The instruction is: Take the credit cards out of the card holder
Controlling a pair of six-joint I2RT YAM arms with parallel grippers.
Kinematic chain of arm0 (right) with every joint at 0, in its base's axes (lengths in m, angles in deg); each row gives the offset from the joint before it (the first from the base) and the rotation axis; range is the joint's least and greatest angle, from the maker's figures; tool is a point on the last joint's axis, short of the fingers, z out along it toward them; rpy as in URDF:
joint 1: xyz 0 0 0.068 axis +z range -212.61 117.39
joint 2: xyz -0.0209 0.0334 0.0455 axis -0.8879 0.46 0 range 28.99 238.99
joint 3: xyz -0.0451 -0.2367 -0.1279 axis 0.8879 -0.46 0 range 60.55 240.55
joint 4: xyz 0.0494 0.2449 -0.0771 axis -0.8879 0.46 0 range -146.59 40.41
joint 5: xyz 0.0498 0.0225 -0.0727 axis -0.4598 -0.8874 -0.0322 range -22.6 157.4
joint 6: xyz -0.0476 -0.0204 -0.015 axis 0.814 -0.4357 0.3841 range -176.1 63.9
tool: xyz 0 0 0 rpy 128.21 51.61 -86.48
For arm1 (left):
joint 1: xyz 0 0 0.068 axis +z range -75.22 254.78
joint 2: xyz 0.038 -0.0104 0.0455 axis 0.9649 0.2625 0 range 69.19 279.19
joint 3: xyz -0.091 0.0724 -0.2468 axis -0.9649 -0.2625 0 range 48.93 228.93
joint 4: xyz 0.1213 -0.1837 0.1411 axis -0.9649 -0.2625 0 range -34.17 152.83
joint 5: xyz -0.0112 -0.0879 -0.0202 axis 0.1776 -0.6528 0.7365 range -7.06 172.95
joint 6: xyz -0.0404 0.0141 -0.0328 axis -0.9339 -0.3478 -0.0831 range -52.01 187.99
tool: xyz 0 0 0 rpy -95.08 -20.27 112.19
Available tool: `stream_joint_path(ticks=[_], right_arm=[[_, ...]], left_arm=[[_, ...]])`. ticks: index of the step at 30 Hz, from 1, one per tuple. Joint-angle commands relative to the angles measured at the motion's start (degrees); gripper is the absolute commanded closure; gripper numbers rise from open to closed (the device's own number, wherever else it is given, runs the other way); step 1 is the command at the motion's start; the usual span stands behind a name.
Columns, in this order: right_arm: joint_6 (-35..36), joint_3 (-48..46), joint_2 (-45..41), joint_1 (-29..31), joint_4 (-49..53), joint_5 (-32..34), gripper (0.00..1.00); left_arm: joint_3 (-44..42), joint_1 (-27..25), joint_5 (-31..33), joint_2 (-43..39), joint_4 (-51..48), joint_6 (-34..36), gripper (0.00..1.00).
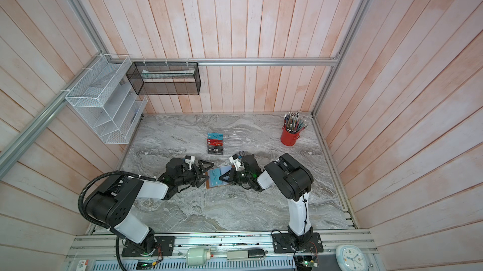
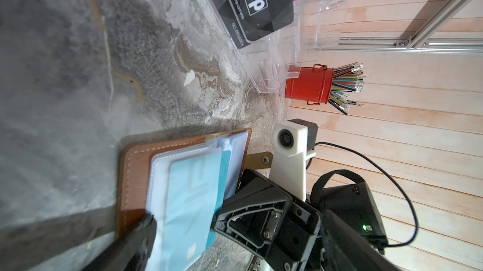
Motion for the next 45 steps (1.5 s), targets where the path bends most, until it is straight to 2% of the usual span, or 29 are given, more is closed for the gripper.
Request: stream_joint_path(ticks=[1, 25, 45], right_arm=[[1.16, -0.78, -1.48, -0.27, 2.62, 0.37, 1.0], [3.79, -2.84, -6.31, -2.35, 4.68, 1.38, 1.0], [6.66, -3.57, -12.09, -5.11, 8.11, 2.04, 1.0]], left_arm=[[-1.2, 0.27, 0.45, 2.05, -4.07, 1.26, 0.0], [-0.78, 0.51, 0.46, 1.55, -5.52, 2.66, 0.0], [6.45, -0.52, 4.86, -6.61, -19.74, 18.2, 0.0]])
